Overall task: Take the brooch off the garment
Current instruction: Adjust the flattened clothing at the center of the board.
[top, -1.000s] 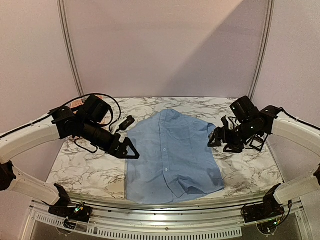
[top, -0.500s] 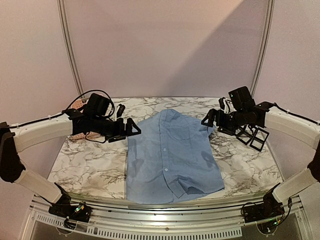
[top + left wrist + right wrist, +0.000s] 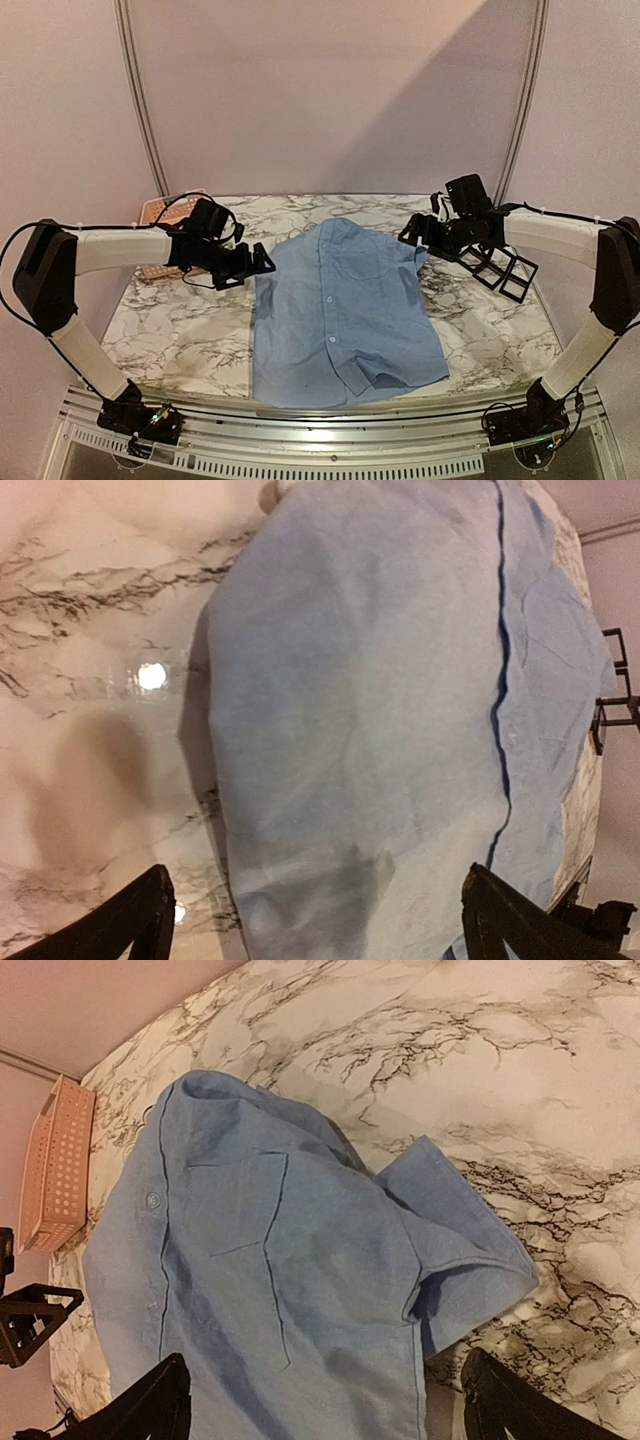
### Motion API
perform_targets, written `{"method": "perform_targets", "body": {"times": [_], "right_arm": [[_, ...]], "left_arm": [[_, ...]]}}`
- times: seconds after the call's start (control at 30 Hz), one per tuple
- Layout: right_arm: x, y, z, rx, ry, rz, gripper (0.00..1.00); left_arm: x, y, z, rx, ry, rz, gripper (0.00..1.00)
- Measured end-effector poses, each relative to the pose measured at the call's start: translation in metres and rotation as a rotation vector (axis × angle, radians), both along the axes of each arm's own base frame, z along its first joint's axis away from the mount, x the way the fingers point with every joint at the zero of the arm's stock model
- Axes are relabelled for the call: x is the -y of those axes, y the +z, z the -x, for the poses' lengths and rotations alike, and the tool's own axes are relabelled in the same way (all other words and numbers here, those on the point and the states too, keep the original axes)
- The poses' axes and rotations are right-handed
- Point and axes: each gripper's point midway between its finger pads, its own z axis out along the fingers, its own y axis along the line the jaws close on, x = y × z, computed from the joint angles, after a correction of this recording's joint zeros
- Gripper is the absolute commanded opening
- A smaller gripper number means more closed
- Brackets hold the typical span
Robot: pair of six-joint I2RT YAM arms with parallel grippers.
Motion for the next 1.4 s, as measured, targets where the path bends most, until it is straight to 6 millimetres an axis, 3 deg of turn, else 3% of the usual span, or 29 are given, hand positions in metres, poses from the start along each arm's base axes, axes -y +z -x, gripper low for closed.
{"method": "perform_targets", "body": {"times": [0.2,0.37,0.57,0.8,0.9,1.17,1.27,1.4], "right_arm": [[0.002,-0.019,-0.008,-0.018,-0.017,0.033,0.89],[-0.001,-0.035,-0.013,-0.036,-0.015,0.041,0.86],[-0.004,-0.034,-0.019,-0.014,-0.015,0.029,0.82],[-0.008,-0.044,-0.026,-0.018,-0.015,0.024,0.73],[-0.009,-0.047,-0.027,-0.02,-0.01,0.019,0.63],[-0.016,-0.041,-0.035,0.014,0.0,-0.017,0.21],[-0.017,-0.043,-0.036,0.014,0.001,-0.019,0.03],[-0.02,-0.031,-0.043,0.045,0.01,-0.019,0.0]], "left_arm": [[-0.012,-0.011,-0.013,-0.005,0.043,-0.01,1.0],[-0.01,-0.026,-0.02,-0.026,0.048,0.011,0.95],[-0.006,-0.038,-0.028,-0.047,0.052,0.052,0.84],[-0.003,-0.032,-0.047,-0.018,0.071,0.102,0.57],[0.002,-0.033,-0.054,-0.009,0.066,0.125,0.46],[0.008,-0.032,-0.061,0.0,0.06,0.17,0.02],[0.012,-0.023,-0.066,0.019,0.049,0.185,0.0],[0.018,-0.001,-0.079,0.066,0.024,0.21,0.0]]}}
